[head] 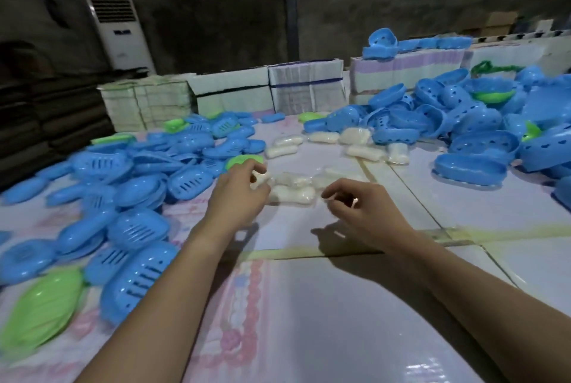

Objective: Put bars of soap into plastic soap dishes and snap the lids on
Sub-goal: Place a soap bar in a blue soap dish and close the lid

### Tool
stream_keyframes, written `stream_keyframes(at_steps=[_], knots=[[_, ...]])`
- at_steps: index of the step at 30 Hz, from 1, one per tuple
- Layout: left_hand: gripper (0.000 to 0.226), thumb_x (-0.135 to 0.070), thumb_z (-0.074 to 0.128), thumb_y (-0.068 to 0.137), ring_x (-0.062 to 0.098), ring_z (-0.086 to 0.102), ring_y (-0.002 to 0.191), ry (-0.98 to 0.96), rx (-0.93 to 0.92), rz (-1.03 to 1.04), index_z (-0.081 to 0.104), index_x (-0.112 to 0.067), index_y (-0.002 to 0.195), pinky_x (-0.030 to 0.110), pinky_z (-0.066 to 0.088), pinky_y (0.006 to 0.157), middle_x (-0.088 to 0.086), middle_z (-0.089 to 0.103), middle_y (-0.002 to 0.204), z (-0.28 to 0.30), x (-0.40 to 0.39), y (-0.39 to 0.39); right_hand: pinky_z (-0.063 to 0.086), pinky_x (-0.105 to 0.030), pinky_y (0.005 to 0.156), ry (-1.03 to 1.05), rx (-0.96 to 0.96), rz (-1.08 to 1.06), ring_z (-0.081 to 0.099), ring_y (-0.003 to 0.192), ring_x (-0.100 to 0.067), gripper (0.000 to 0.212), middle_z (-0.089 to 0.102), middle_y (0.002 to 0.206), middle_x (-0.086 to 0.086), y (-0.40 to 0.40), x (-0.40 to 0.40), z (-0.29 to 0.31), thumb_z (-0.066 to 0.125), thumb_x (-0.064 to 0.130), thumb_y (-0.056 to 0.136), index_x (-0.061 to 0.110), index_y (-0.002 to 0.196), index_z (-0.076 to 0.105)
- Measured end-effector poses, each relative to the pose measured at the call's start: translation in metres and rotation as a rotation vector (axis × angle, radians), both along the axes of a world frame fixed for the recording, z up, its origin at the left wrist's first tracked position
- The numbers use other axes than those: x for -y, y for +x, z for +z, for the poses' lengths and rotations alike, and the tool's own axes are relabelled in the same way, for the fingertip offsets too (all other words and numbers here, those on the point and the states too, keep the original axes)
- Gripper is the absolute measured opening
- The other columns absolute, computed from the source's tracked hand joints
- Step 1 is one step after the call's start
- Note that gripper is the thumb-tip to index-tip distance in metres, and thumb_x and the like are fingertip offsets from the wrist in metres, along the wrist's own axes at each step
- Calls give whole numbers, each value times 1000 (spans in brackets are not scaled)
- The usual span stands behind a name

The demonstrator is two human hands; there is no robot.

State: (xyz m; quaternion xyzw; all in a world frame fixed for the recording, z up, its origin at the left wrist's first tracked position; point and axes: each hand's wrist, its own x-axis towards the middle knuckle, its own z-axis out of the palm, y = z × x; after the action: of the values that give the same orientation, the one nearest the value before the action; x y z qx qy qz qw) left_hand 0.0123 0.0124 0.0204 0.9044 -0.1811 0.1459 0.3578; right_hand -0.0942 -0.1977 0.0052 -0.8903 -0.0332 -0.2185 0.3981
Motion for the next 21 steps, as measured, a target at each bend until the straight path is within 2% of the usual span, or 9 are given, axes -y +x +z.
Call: stream_keyframes(at_steps=[3,8,10,12,16,19,21], knots=[[40,-26,53,94,37,41,128,230,-55,219,55,-20,133,43,36,103,14,53,135,-8,-22,26,44,-12,60,-39,-33,12,58,68,-2,14,65,72,10,-2,-5,0,63,20,89,32,93,69],[57,-33,45,98,42,22,146,369,-281,323,35,-11,150,50,26,117,23,36,154,-21,-37,47,41,-8,61,-57,-51,19,56,71,2,13,65,74,11,-3,-7,1,63,19,89,29,94,70],[59,-35,44,99,42,22,147,401,-378,330,32,-12,152,54,28,116,21,36,156,-21,-44,47,40,-8,60,-18,-44,18,55,67,1,14,65,74,9,-3,-6,1,63,15,89,27,93,70],[53,-32,44,99,38,28,144,410,-380,357,35,-17,150,55,31,113,18,42,151,-18,-49,46,40,-8,60,11,-33,16,54,64,1,15,66,73,7,-3,-5,0,62,14,89,26,93,71],[29,-29,46,95,33,48,127,438,-287,390,57,-26,122,47,36,100,10,58,131,-9,-44,37,41,-8,60,27,-27,21,55,65,0,15,66,72,7,-3,-5,0,62,13,90,25,94,71],[14,-35,50,94,31,57,114,415,-224,377,60,-30,103,42,36,87,6,67,113,-5,-40,32,41,-9,59,31,-17,31,55,66,0,15,65,72,7,-3,-5,0,62,13,90,24,94,72],[14,-36,56,93,33,51,121,373,-164,370,58,-31,106,44,36,92,5,63,121,-6,-40,31,42,-11,61,31,-7,26,55,67,-3,15,65,72,7,-3,-3,0,63,12,90,23,93,72]])
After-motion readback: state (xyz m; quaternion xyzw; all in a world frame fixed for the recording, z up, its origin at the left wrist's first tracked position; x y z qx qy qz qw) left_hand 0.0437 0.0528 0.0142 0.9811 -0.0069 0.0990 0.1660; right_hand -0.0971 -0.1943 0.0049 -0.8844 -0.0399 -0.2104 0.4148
